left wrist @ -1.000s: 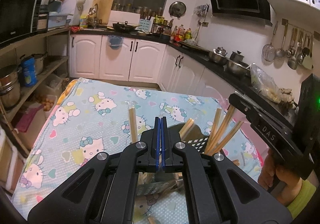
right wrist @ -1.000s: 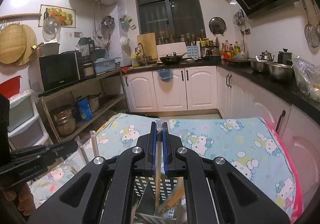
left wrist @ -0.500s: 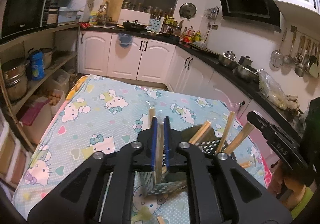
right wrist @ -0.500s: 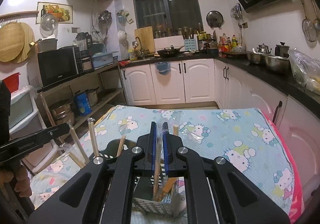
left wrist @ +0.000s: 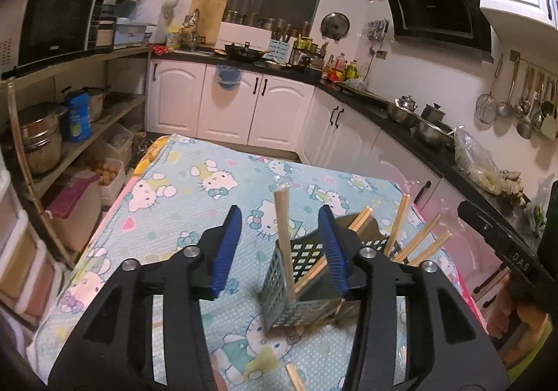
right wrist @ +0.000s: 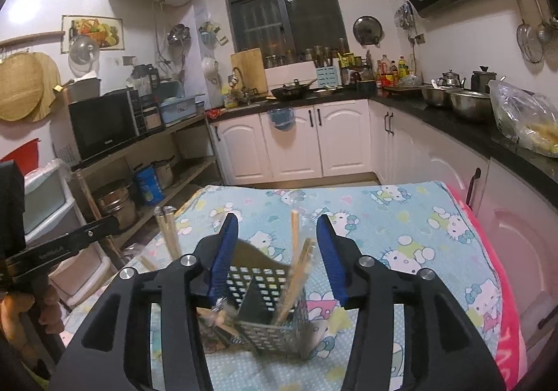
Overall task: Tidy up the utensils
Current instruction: 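Open both grippers and withdraw them from the caddy, then move both grippers down to the last wrapped chopsticks on the bedspread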
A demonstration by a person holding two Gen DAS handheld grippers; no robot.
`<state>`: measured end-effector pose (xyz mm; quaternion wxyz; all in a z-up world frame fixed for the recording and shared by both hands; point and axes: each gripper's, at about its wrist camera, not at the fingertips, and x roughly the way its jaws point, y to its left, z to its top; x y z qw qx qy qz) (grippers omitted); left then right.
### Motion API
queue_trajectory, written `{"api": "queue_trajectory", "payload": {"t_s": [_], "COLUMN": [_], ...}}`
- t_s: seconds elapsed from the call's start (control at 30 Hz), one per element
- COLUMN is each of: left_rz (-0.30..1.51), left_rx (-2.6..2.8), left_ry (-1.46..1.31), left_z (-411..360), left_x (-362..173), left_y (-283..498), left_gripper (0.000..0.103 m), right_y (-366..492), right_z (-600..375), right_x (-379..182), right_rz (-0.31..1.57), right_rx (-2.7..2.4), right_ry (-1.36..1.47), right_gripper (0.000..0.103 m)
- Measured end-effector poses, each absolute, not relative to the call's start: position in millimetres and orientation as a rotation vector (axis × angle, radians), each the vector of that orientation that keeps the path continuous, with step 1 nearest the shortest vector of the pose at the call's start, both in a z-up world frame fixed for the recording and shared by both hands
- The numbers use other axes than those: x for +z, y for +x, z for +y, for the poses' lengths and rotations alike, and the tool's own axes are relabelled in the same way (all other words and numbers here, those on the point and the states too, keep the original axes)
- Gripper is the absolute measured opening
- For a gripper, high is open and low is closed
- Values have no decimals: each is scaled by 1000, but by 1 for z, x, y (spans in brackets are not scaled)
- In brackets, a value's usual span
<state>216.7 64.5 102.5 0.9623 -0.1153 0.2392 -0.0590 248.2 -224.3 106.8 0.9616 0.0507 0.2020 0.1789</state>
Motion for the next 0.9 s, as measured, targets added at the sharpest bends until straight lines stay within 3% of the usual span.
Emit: {"api": "queue_trajectory", "payload": {"t_s": [0.2, 0.4, 0.57, 0.9], "left_rz": [455, 419, 396, 415], "left_rx": [-108, -98, -86, -89], "left_ry": [-255, -268, -279, -270], "left_z": [76, 85, 88, 78], "left_x": [110, 121, 122, 102], "left_y": [189, 155, 127, 92], "left_gripper": [62, 80, 87, 88], "right_y": [222, 197, 178, 145], "right_z": [-223, -231, -236, -229], "right_x": [118, 121, 116, 98], "right_rz": [388, 388, 402, 445], "right_rx": [388, 397, 395, 430], "right_ry": [77, 83, 76, 43], "right_gripper": [65, 72, 75, 77]}}
